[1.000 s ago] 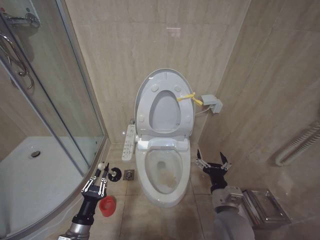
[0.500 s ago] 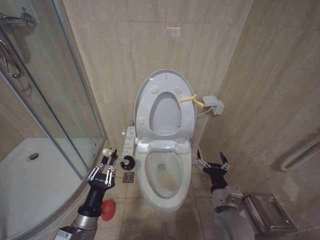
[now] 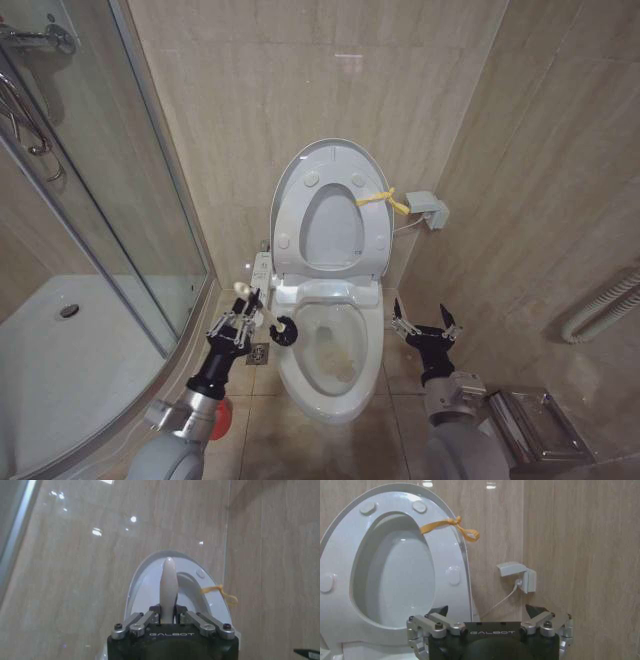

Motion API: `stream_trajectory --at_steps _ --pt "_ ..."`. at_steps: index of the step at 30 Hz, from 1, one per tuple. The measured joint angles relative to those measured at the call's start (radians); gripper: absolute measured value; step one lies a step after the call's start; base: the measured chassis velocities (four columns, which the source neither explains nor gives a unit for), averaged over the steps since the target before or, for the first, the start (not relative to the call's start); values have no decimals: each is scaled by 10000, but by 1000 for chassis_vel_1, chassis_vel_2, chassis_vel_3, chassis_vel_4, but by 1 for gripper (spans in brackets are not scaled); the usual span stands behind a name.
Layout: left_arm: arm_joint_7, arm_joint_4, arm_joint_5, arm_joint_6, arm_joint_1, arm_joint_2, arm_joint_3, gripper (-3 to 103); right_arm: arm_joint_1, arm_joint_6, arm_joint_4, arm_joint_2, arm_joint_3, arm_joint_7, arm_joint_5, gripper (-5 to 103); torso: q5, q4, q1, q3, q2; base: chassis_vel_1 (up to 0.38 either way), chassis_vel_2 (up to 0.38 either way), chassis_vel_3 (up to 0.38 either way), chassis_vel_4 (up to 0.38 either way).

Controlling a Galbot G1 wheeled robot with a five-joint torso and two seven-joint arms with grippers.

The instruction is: Open the toilet lid, clean the toilet bowl with a toilet brush, close the toilet lid, and flush.

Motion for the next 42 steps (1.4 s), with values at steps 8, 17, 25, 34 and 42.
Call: stream_trajectory --at_steps 8,17,25,34,42 --pt "-32 893 -295 358 -1438 361 1093 19 0 0 0 0 -1 -1 0 100 1 -1 0 0 0 0 0 0 0" --pt "-36 2745 -254 361 -3455 80 2796 19 0 0 0 0 0 -1 0 100 2 0 1 1 0 0 0 0 0" --pt "79 4735 -22 206 -4714 -475 3619 19 0 0 0 0 0 0 0 100 3 1 1 0 0 0 0 0 0" --pt "286 6581 9 -69 -5705 -971 4444 19 0 0 0 0 0 -1 0 100 2 2 1 0 -1 0 0 0 0" --pt "486 7226 -175 -7 -6163 -1385 5330 19 0 0 0 0 0 -1 0 100 2 -1 1 -1 0 0 0 0 0"
